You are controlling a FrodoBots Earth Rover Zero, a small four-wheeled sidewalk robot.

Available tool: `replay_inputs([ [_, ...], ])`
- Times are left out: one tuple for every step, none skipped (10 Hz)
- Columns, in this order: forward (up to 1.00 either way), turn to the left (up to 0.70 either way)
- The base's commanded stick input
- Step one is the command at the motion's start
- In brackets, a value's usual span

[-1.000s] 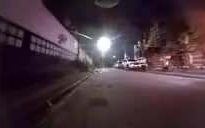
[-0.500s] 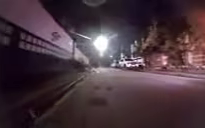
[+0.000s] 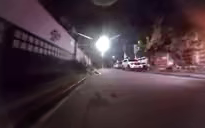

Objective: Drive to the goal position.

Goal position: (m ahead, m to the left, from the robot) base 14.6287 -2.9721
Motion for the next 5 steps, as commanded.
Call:
replay_inputs([
  [0.70,0.00],
  [0.70,0.00],
  [0.70,-0.01],
  [0.70,-0.30],
  [0.70,-0.35],
])
